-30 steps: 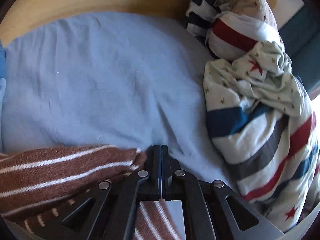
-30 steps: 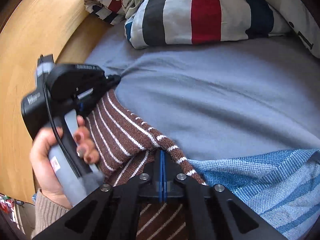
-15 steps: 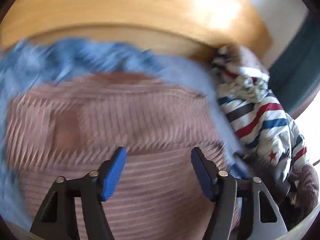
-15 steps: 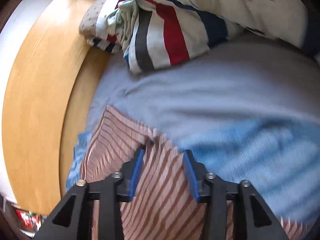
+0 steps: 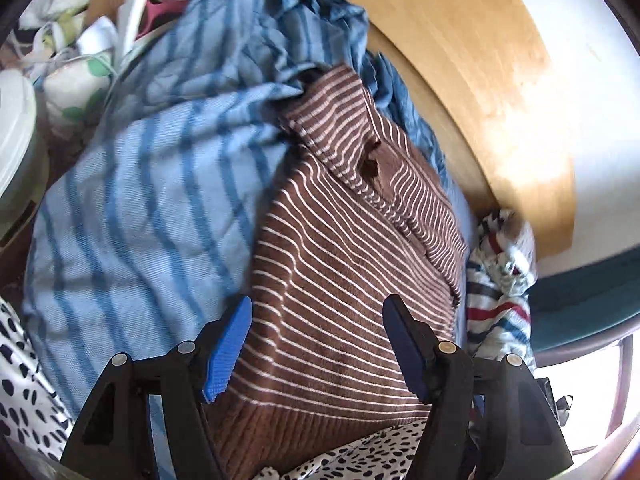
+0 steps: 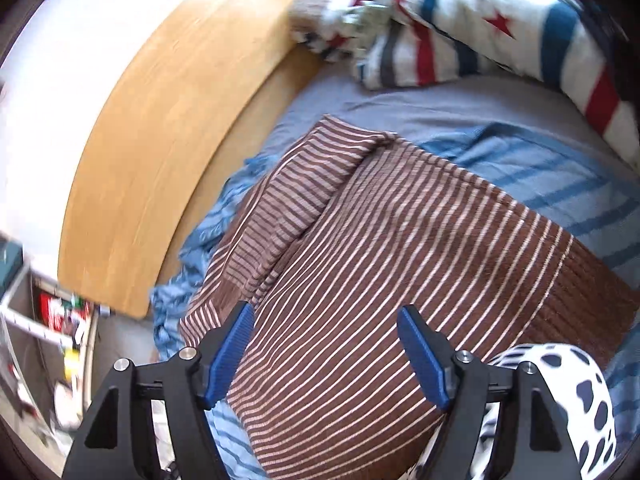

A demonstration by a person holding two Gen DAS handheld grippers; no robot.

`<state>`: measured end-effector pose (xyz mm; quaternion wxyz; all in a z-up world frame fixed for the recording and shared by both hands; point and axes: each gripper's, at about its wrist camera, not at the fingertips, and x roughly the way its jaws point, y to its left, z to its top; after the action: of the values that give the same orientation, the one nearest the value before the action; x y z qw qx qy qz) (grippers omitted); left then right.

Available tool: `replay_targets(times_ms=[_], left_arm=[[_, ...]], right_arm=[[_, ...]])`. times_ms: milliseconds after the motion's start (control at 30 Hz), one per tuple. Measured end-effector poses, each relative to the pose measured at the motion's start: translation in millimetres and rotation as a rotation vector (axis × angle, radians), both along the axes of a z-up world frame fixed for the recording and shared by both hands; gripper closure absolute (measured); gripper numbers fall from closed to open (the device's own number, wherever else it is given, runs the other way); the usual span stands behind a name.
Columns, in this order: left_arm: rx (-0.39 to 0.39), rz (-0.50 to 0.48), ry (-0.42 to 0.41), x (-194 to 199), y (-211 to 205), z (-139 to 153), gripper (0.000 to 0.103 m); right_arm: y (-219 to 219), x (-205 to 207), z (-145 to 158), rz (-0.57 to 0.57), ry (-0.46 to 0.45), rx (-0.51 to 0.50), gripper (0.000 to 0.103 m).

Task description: Fold clothes

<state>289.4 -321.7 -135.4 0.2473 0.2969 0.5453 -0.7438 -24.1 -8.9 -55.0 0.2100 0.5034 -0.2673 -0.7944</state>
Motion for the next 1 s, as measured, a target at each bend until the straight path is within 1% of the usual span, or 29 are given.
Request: replay_targets(times_ms=[100, 167, 233, 267, 300, 333, 367, 400, 433, 467, 500, 567, 600, 633, 667, 700, 733, 767, 800, 833, 867, 1000], left_arm=[[0.036, -0.003, 0.016, 18, -2, -12, 0.034], [0.058, -0.020, 0.022, 21, -1, -24, 0.034], [0.067, -0.059, 0.029, 17, 3, -35, 0.034], [0.061, -0.082, 0.031, 12, 5, -39, 0.036], [0.045, -0.109, 0.033, 6, 9, -41, 0.039], [0.030, -0.136, 0.041, 0, 13, -41, 0.052], [0.015, -0.162, 0.050, -7, 16, -42, 0.062], [0.006, -0.188, 0.058, -15, 19, -43, 0.067], [0.009, -0.210, 0.051, -23, 21, -46, 0.079], [0.034, -0.229, 0.038, -31, 21, -54, 0.091], [0.065, -0.248, 0.023, -40, 20, -63, 0.092], [0.140, -0.196, -0.049, -38, 14, -90, 0.094], [0.178, -0.165, -0.087, -36, 11, -104, 0.101], [0.217, -0.134, -0.126, -35, 8, -118, 0.101], [0.255, -0.096, -0.089, -26, 7, -125, 0.101], [0.239, -0.089, -0.094, -21, 8, -123, 0.101], [0.209, -0.091, -0.113, -17, 9, -118, 0.101], [0.158, -0.105, -0.156, -17, 12, -110, 0.101], [0.102, -0.122, -0.205, -18, 14, -101, 0.101], [0.050, -0.112, -0.273, -16, 15, -93, 0.101], [0.059, -0.092, -0.256, -11, 11, -91, 0.101], [0.149, -0.022, -0.090, 11, -9, -87, 0.101]], right_arm=[[-33, 22, 1, 0.115, 0.013, 0.059, 0.024], [-58, 39, -10, 0.193, -0.008, 0.089, 0.024], [-79, 59, -26, 0.277, -0.028, 0.128, 0.025], [-89, 69, -34, 0.318, -0.038, 0.149, 0.025], [-97, 77, -43, 0.355, -0.049, 0.171, 0.025], [-104, 85, -51, 0.392, -0.060, 0.194, 0.026], [-112, 93, -59, 0.429, -0.071, 0.217, 0.027], [-117, 98, -64, 0.446, -0.082, 0.234, 0.028], [-121, 101, -70, 0.457, -0.090, 0.249, 0.028], [-123, 103, -73, 0.461, -0.092, 0.258, 0.028], [-125, 104, -73, 0.452, -0.091, 0.267, 0.028], [-122, 103, -73, 0.443, -0.081, 0.290, 0.028], [-120, 102, -72, 0.433, -0.081, 0.295, 0.028], [-117, 100, -71, 0.422, -0.080, 0.300, 0.028], [-118, 99, -69, 0.413, -0.079, 0.304, 0.028], [-115, 98, -67, 0.406, -0.075, 0.308, 0.028], [-113, 97, -65, 0.405, -0.071, 0.316, 0.028], [-112, 96, -63, 0.405, -0.066, 0.324, 0.027], [-112, 96, -64, 0.410, -0.064, 0.332, 0.027], [-112, 95, -65, 0.415, -0.063, 0.340, 0.027], [-115, 96, -68, 0.423, -0.073, 0.339, 0.027], [-129, 108, -86, 0.481, -0.118, 0.350, 0.027]])
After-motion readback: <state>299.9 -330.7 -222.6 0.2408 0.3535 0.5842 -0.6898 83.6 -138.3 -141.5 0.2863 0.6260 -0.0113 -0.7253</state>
